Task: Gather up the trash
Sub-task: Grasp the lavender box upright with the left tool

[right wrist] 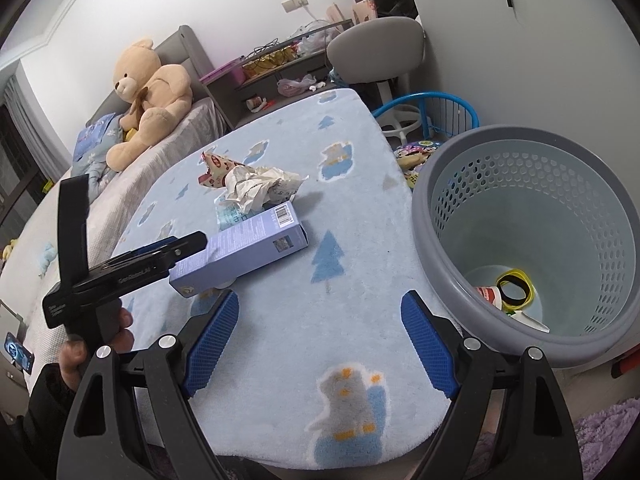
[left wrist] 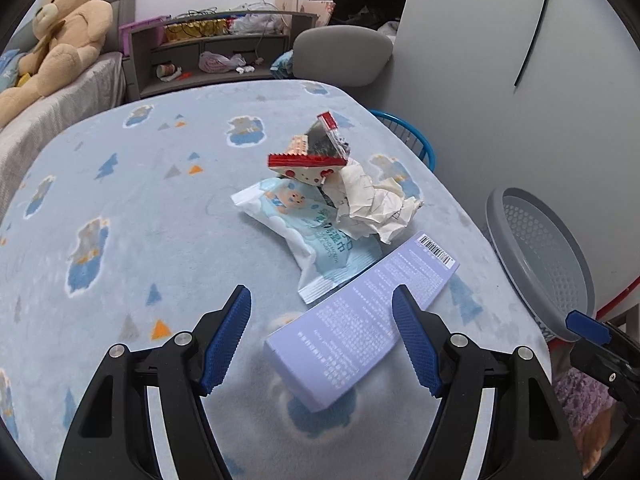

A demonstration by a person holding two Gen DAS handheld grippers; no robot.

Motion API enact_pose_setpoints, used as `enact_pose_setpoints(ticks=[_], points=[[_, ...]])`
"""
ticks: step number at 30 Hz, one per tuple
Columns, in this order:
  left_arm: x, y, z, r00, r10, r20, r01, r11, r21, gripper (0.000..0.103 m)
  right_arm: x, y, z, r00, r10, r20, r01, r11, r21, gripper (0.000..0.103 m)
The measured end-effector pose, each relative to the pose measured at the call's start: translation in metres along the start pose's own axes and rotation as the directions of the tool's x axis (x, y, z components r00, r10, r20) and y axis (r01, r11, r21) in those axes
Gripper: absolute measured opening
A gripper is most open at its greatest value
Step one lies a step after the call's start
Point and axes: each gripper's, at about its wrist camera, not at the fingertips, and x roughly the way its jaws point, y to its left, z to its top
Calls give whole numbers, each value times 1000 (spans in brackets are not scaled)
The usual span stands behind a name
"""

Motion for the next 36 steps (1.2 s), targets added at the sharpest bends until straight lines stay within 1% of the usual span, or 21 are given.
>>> enact_pose_setpoints(ticks=[5, 10, 16, 29, 33, 36], points=[[8, -3, -1, 998, -58, -32, 58, 998, -16, 70, 2, -3, 1, 1000, 4, -7, -3, 1000, 11, 82], [7, -13, -8, 995, -86, -46, 85, 996, -19, 70, 4, -5, -1, 1000, 3, -13, -3, 1000, 16, 82], [4, -32, -21, 991, -115, -66, 116, 993, 1, 70, 1, -9, -1, 1000, 1, -7, -1, 1000, 28, 82], [3, -70, -37, 986, -131, -99, 138, 989, 62, 70, -9, -16, 0, 1000, -4, 24, 3, 999, 42, 82], [7, -79, -36, 989, -104, -103, 112, 990, 84, 70, -9, -21, 0, 1000, -5, 28, 4, 999, 53, 82], [15, -82, -33, 992, -58, -115, 68, 994, 83, 70, -9, -24, -1, 1000, -10, 29, 8, 998, 62, 82]])
